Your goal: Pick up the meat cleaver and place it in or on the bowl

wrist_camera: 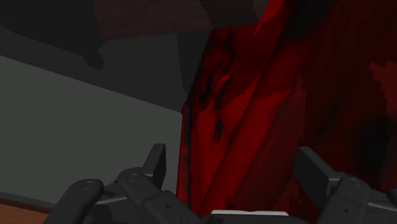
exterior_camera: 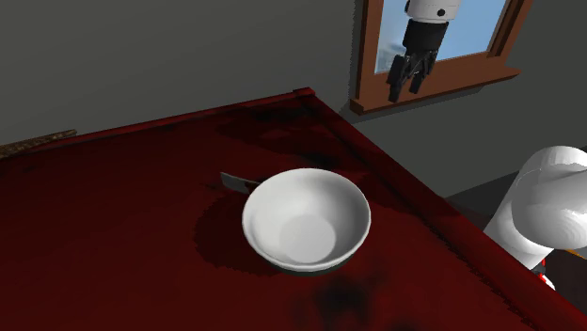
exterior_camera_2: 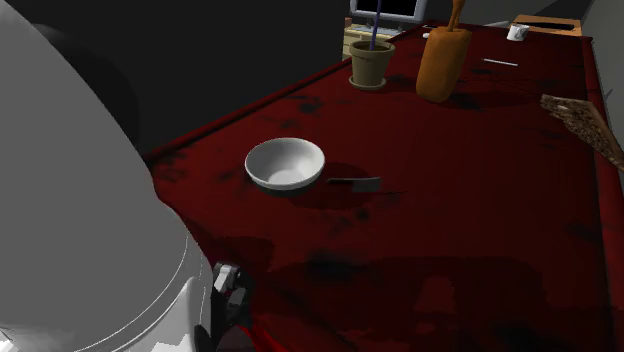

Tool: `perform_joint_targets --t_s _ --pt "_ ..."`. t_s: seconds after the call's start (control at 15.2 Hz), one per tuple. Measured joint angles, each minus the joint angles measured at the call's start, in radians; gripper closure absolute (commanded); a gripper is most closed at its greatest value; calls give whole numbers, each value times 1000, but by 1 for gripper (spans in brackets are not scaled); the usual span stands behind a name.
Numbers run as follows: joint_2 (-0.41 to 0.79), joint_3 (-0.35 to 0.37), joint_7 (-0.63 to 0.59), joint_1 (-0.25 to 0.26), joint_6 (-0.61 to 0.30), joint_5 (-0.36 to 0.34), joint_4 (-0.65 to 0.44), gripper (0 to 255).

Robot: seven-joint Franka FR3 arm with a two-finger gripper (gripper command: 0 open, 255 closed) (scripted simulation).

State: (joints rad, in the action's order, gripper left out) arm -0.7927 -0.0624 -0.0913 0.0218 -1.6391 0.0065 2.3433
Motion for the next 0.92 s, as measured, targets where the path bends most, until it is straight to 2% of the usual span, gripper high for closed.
perform_joint_targets --t_s 0.33,0.92 --pt "52 50 -36 29 -28 31 -20 0" --pt "245 205 -156 107 -108 103 -130 0"
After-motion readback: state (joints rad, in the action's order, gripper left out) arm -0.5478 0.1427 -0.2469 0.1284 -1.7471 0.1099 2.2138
